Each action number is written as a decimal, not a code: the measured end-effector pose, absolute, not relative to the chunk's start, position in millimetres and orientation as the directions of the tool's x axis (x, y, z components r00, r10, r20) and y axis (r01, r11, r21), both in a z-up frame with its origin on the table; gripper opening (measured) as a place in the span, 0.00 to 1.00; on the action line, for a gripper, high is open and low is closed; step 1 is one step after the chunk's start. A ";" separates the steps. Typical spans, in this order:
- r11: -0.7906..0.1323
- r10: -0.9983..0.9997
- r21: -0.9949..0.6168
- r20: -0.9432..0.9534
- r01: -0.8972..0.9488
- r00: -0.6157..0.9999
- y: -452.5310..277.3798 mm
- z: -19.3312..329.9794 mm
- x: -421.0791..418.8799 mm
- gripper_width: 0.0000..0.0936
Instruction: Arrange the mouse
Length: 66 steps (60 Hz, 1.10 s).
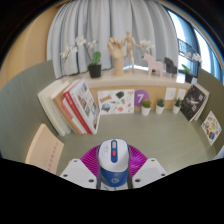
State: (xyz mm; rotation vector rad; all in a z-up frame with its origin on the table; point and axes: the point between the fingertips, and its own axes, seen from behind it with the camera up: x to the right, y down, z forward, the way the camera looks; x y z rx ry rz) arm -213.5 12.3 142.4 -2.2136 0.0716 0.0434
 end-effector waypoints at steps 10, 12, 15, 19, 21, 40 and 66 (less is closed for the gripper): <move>-0.732 -0.014 -0.679 -0.076 -0.062 0.997 -19.3 34.6 -263.0 0.37; -0.741 -0.013 -0.669 -0.076 -0.061 0.997 -24.5 22.4 -268.2 0.37; -0.759 -0.013 -0.648 -0.084 -0.064 0.996 -33.3 5.9 -276.9 0.37; -0.777 -0.018 -0.625 -0.101 -0.078 0.995 -45.1 -12.4 -283.1 0.38; -0.759 -0.018 -0.648 -0.089 -0.072 0.996 -43.7 -11.3 -283.0 0.40; -0.759 0.045 -0.651 -0.041 0.008 0.998 -52.7 -9.0 -286.8 0.93; -0.582 0.038 -0.813 -0.014 0.011 0.999 -90.4 196.9 -168.8 0.92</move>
